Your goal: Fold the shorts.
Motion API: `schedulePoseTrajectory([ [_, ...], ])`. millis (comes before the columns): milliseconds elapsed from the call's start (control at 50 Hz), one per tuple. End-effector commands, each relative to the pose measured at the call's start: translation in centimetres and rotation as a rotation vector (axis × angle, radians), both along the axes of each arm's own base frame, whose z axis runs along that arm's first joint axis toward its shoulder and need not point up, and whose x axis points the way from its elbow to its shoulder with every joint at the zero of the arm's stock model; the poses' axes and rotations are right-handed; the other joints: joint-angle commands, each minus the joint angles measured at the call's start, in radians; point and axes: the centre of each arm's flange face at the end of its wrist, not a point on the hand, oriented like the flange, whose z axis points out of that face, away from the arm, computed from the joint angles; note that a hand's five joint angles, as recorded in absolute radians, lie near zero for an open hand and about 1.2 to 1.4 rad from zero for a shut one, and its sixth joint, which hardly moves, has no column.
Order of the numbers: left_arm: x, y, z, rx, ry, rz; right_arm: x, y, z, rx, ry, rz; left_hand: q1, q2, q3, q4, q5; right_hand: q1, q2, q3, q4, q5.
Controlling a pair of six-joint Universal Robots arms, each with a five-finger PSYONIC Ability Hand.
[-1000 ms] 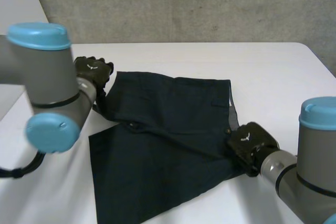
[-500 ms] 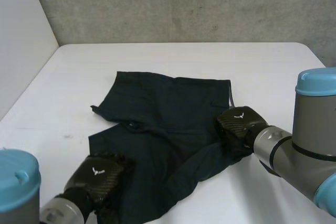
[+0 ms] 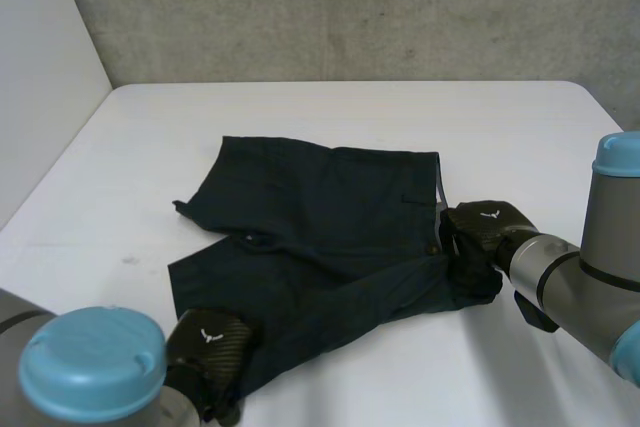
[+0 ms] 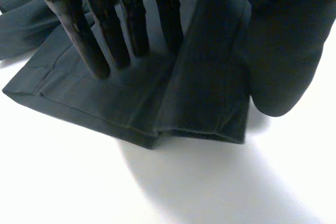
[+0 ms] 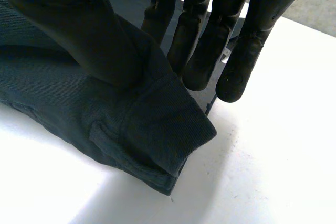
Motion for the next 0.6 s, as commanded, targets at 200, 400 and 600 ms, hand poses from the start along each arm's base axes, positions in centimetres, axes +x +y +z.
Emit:
schedulePoseTrajectory([
  [200, -1.1, -1.4, 4.0, -0.188, 0.085, -0.01, 0.3, 1.0, 0.3, -0.038, 0.083, 0.078, 0.837, 0.854, 0.864, 0.861, 0.861, 0.427, 0.228, 0.187, 0.205, 0.233],
  [400, 1.0, 0.8, 6.8, -0.243, -0.006, -0.079, -1.8, 5.2, 4.6, -0.145, 0.372, 0.253, 0.837, 0.854, 0.864, 0.861, 0.861, 0.427, 0.228, 0.187, 0.205, 0.233],
  [600, 3.8, 4.1, 5.0, -0.03, -0.204, -0.122, -4.3, 10.1, 4.5, -0.025, 0.625, 0.468, 0.837, 0.854, 0.864, 0.861, 0.861, 0.427, 0.228, 0.187, 0.205, 0.233],
])
